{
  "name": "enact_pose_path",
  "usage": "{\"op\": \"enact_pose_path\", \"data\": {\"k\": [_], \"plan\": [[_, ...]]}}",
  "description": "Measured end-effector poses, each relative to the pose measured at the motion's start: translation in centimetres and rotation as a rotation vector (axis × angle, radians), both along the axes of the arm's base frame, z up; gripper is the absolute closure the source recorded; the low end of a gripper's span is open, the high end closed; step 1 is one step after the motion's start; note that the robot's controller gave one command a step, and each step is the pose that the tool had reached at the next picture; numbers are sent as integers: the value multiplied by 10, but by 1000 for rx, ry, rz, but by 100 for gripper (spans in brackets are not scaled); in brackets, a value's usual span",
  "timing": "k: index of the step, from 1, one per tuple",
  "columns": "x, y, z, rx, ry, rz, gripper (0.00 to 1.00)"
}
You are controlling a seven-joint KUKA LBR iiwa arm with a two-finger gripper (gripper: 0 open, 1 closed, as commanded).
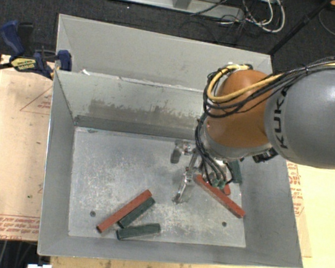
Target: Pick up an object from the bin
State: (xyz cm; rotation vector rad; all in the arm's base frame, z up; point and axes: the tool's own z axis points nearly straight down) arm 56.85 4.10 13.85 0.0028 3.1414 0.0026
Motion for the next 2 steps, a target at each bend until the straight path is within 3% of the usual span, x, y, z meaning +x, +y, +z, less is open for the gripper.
{"op": "enact_pose_path", "data": {"k": [1,2], "plan": [[0,0,0,0,0,0,0],[-2,44,-19,-3,-3,36,0]]}}
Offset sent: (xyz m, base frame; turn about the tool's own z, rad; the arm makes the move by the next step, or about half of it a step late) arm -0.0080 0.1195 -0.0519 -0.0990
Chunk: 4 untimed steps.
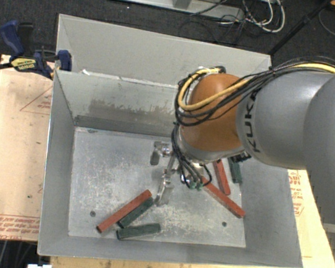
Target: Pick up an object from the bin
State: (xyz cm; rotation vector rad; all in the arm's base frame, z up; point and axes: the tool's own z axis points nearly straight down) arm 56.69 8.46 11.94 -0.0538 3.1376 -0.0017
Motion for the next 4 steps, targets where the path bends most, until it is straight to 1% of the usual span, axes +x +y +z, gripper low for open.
{"op": "enact_pose_path", "data": {"k": [1,2,3,4], "plan": [[-12,29,-14,5,4,189,0],[-40,58,-50,2,4,310,100],[-40,58,-50,3,4,309,100],[-29,19,76,2,1,383,100]]}}
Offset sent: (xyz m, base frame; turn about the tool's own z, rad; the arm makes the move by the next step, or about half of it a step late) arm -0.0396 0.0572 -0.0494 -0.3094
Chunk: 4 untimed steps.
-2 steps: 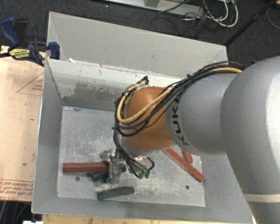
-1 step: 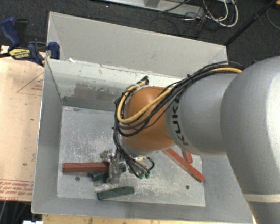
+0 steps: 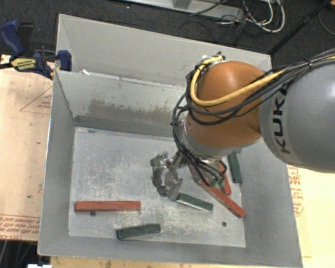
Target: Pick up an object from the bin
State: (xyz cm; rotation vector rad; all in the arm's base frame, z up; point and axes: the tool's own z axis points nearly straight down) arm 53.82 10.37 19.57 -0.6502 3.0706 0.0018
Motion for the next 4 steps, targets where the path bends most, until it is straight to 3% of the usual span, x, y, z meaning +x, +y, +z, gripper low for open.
{"op": "enact_pose_path", "data": {"k": [1,2,3,4], "plan": [[0,0,0,0,0,0,0],[0,0,0,0,0,0,0],[-10,-6,-41,1,-7,42,0],[-30,10,-88,-2,2,208,0]]}}
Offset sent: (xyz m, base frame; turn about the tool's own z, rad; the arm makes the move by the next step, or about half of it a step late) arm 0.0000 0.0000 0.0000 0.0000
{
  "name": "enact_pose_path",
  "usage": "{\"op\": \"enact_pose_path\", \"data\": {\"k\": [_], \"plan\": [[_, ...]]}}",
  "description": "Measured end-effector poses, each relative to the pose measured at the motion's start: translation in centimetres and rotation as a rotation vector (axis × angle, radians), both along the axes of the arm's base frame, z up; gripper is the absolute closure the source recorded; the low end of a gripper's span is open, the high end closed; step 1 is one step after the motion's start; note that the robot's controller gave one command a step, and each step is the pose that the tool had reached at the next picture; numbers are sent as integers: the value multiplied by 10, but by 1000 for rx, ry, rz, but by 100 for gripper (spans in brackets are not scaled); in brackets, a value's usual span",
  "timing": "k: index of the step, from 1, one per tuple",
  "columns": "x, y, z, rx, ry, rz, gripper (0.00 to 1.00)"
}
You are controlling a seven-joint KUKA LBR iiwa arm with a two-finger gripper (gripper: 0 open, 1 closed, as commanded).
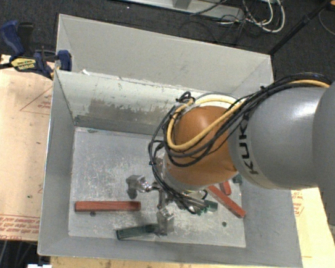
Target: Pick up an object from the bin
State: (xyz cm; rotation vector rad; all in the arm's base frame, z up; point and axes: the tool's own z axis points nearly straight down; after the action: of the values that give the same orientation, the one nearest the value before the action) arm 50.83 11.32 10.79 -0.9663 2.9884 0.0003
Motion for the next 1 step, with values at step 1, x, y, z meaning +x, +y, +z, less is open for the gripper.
{"op": "enact_pose_path", "data": {"k": [1], "plan": [[11,21,-31,3,-8,169,100]]}}
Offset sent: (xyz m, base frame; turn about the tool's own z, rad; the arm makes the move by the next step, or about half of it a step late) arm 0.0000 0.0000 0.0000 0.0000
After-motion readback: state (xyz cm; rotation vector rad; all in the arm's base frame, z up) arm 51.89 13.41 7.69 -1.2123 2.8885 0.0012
